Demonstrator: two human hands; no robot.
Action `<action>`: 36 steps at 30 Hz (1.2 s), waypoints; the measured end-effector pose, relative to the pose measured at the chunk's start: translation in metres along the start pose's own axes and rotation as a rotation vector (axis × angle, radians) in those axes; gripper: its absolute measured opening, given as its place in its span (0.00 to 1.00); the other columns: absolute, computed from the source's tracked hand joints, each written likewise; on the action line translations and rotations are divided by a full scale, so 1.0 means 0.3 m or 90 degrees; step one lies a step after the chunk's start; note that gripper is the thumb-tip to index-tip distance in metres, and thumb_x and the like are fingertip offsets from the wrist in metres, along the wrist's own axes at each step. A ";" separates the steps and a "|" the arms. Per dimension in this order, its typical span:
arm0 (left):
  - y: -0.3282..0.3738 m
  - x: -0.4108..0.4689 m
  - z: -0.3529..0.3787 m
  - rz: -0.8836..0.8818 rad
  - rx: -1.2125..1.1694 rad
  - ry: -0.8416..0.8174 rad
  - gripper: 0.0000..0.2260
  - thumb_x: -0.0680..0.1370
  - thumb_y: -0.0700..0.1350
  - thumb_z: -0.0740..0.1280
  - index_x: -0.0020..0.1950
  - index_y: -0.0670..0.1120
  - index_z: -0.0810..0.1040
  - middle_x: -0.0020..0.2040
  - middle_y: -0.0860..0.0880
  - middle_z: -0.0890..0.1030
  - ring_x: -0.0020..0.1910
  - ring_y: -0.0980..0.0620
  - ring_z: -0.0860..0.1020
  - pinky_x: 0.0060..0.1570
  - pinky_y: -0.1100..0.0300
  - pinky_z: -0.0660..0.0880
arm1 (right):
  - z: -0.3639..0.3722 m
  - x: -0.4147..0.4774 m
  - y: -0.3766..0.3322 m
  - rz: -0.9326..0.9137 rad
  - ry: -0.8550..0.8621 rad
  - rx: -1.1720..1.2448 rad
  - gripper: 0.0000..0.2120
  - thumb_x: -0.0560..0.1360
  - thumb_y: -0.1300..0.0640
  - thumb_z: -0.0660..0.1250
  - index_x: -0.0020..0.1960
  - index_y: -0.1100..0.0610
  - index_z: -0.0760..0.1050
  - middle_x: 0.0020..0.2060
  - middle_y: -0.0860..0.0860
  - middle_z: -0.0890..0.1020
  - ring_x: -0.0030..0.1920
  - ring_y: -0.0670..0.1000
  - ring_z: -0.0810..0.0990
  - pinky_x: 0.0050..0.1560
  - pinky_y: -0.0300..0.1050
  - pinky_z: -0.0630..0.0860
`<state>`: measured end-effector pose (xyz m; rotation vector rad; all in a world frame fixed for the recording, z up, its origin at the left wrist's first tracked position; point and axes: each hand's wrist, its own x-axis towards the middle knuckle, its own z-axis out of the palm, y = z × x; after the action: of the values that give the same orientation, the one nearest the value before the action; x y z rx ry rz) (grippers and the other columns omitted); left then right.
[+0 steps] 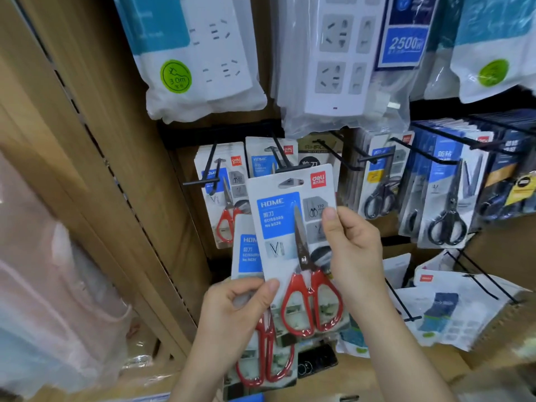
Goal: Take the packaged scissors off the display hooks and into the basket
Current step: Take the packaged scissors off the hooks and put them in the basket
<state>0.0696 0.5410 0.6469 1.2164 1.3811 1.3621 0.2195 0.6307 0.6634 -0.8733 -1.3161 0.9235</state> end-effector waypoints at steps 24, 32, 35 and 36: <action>-0.131 -0.014 -0.031 -0.062 0.133 0.052 0.12 0.73 0.53 0.70 0.40 0.46 0.86 0.37 0.50 0.85 0.38 0.63 0.78 0.37 0.69 0.75 | 0.056 0.080 0.047 0.093 -0.024 0.012 0.16 0.83 0.56 0.59 0.38 0.55 0.74 0.26 0.41 0.78 0.29 0.39 0.75 0.33 0.31 0.71; -0.166 0.087 -0.036 -0.101 0.115 0.131 0.09 0.77 0.49 0.70 0.37 0.52 0.86 0.40 0.41 0.84 0.40 0.51 0.80 0.41 0.56 0.77 | -0.013 0.026 0.206 0.143 -0.142 -0.128 0.16 0.81 0.52 0.63 0.43 0.65 0.76 0.38 0.66 0.78 0.36 0.53 0.73 0.42 0.47 0.71; -0.169 0.073 -0.047 -0.137 0.079 0.176 0.07 0.76 0.42 0.73 0.47 0.55 0.85 0.54 0.53 0.84 0.56 0.54 0.81 0.51 0.58 0.81 | 0.024 0.087 0.225 0.110 -0.070 -0.167 0.15 0.81 0.54 0.64 0.40 0.63 0.77 0.34 0.63 0.78 0.33 0.49 0.71 0.36 0.44 0.68; -0.170 0.061 -0.058 -0.135 0.081 0.178 0.12 0.75 0.41 0.73 0.52 0.58 0.84 0.60 0.56 0.81 0.61 0.56 0.78 0.58 0.57 0.78 | 0.033 0.113 0.234 0.102 -0.054 -0.182 0.15 0.81 0.55 0.64 0.39 0.61 0.78 0.32 0.62 0.78 0.32 0.49 0.71 0.35 0.44 0.68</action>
<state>0.0449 0.5582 0.5988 0.9515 1.7617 1.3470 0.2067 0.6895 0.6128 -1.1849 -1.4913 0.9167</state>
